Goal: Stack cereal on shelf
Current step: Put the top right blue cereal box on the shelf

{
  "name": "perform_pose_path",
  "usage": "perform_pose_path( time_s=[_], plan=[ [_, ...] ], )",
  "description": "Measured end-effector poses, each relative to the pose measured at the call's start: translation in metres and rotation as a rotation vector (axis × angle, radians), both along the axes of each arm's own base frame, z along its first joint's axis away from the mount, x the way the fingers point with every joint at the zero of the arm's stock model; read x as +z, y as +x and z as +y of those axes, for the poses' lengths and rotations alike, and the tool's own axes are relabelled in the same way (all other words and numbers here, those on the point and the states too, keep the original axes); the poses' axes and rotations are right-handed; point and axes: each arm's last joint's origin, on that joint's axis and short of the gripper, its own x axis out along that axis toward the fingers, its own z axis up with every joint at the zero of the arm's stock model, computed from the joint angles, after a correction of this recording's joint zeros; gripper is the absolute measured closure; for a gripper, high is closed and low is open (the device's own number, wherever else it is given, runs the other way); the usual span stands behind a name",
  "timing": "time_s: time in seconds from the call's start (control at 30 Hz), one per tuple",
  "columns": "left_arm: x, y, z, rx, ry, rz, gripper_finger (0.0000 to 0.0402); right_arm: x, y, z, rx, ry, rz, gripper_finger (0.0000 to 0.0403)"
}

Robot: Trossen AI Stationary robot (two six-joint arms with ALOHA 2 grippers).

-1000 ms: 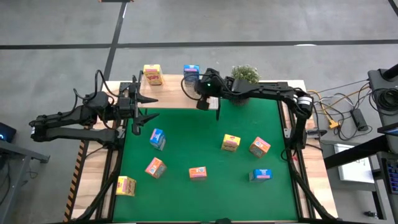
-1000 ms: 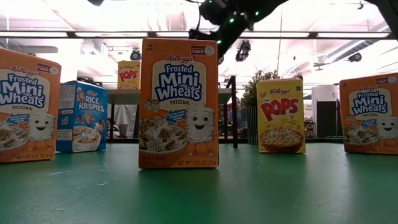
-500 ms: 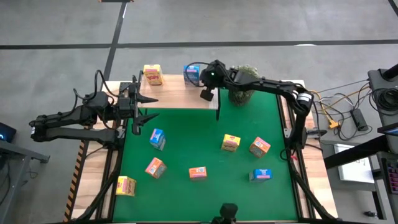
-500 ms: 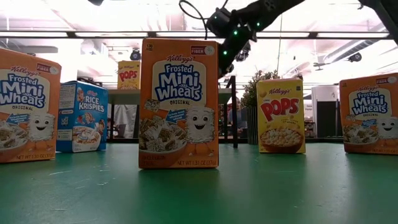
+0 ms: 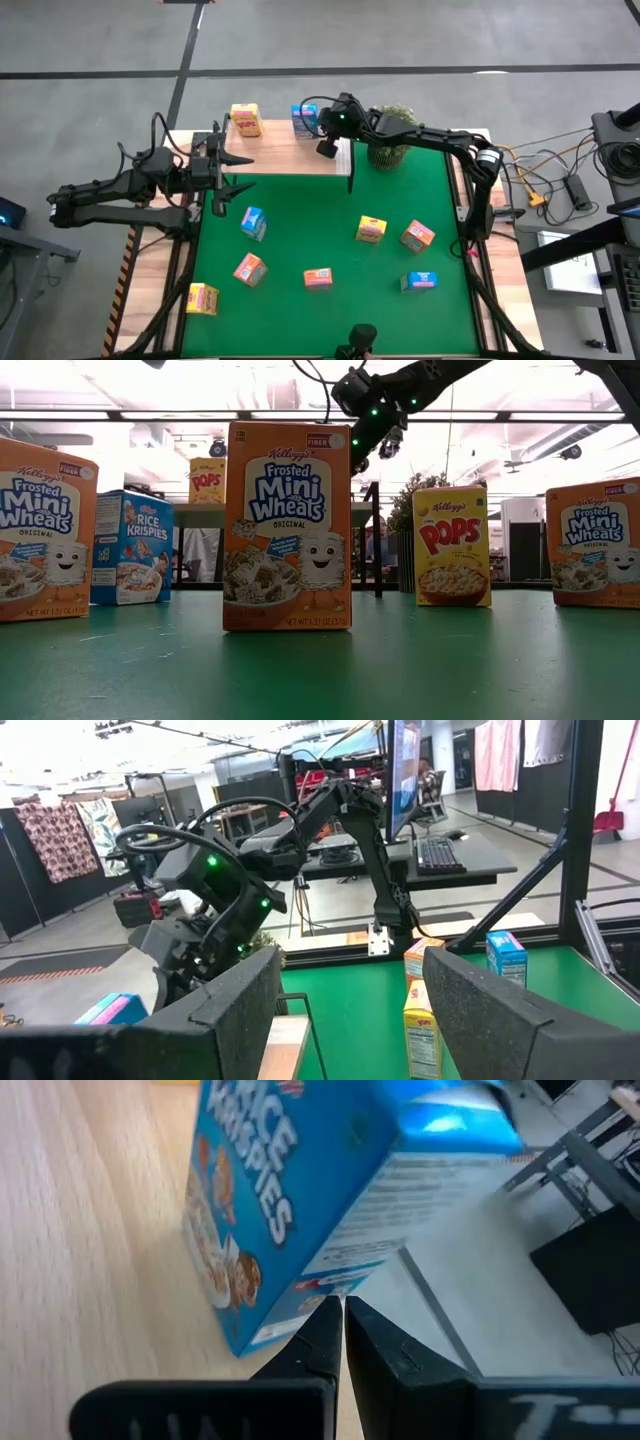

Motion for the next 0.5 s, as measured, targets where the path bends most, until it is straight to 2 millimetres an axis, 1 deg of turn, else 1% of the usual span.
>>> perform_pose_path(
  time_s=[0.17,0.4,0.5],
  plan=[
    [0.001,0.000,0.000,0.001,0.009,-0.011,0.0170,-0.004,0.005,-0.001,0.037,0.010,-0.032,0.0394],
    [0.001,0.000,0.000,0.000,0.009,-0.014,0.0170,-0.016,0.013,-0.005,0.045,0.009,-0.038,0.0394],
    [0.002,0.000,0.000,0.001,0.010,-0.016,0.0170,-0.017,0.014,-0.005,0.060,0.021,-0.039,0.0394]
  ],
)
